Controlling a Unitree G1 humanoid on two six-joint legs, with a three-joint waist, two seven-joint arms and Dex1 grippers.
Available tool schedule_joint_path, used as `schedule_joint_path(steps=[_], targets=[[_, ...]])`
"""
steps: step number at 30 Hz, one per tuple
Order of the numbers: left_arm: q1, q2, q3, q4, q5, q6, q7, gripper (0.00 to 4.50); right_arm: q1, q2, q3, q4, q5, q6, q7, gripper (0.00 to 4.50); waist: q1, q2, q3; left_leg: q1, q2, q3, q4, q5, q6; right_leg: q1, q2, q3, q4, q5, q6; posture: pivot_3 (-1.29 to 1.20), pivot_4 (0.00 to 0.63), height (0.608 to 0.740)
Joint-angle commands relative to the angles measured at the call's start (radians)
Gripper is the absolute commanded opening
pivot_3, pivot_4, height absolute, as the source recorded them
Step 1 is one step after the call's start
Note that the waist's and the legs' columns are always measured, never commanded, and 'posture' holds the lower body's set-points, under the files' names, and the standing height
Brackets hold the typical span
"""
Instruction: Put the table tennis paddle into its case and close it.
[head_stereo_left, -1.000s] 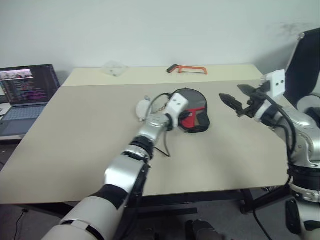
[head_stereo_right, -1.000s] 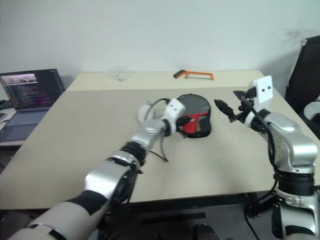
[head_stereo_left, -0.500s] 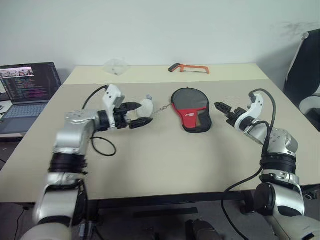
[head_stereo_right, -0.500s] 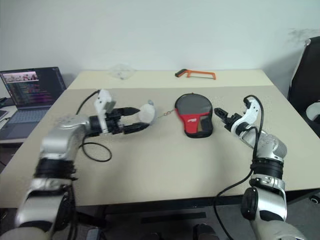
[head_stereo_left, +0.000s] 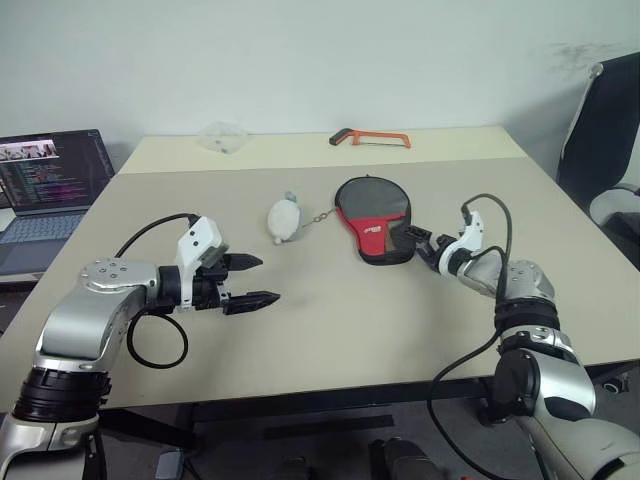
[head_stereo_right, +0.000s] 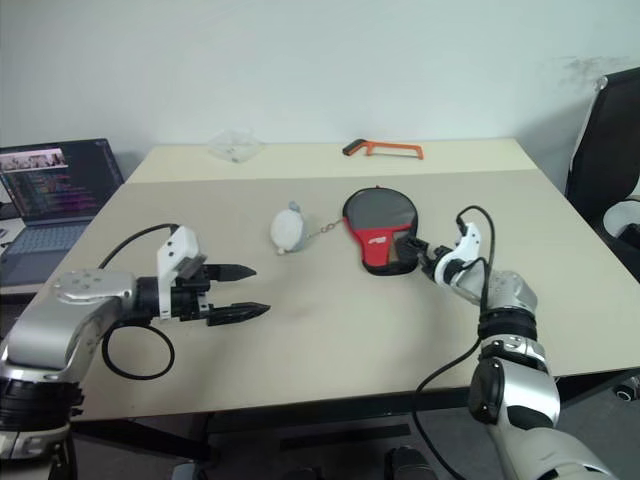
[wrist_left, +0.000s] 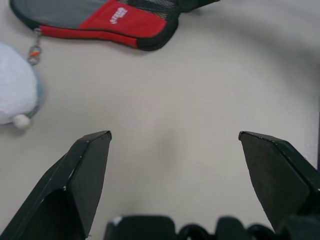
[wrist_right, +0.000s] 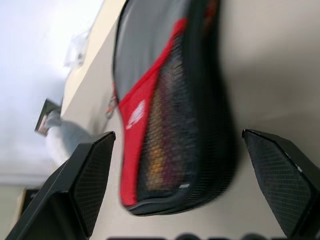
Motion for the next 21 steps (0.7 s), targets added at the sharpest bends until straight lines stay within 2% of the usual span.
schedule_joint_path(steps=[1, 13, 16, 21], targets=[[0.004, 0.024, 0.04, -0.053, -0.028, 0.01, 0.019, 4.45, -0.033, 0.017, 0.016, -0.006, 0.0, -0.009, 0.019, 4.5, -0.001, 0.0, 0.0, 0.0, 0.0, 0.0, 0.0, 0.0, 0.0, 0.0, 0.0, 0.0, 0.0, 0.0, 0.0, 0.0, 0.15, 0.74], [0.016, 0.033, 0.027, -0.066, -0.038, 0.0, 0.054, 4.45, -0.041, 0.046, 0.037, 0.007, 0.002, -0.015, 0.028, 4.5, -0.005, 0.0, 0.0, 0.0, 0.0, 0.0, 0.0, 0.0, 0.0, 0.0, 0.0, 0.0, -0.001, 0.0, 0.0, 0.0, 0.15, 0.74], [0.009, 0.03, 0.019, -0.059, -0.034, -0.006, 0.055, 4.5, -0.048, 0.052, 0.041, 0.03, -0.008, -0.031, 0.023, 3.95, -0.008, 0.0, 0.0, 0.0, 0.0, 0.0, 0.0, 0.0, 0.0, 0.0, 0.0, 0.0, -0.001, 0.0, 0.0, 0.0, 0.15, 0.74], [0.002, 0.026, 0.008, -0.05, -0.03, -0.017, 0.055, 4.5, -0.043, 0.063, 0.049, 0.055, -0.024, -0.043, 0.012, 2.13, -0.014, 0.0, 0.0, 0.0, 0.0, 0.0, 0.0, 0.0, 0.0, 0.0, 0.0, 0.0, -0.001, 0.0, 0.0, 0.0, 0.15, 0.74]])
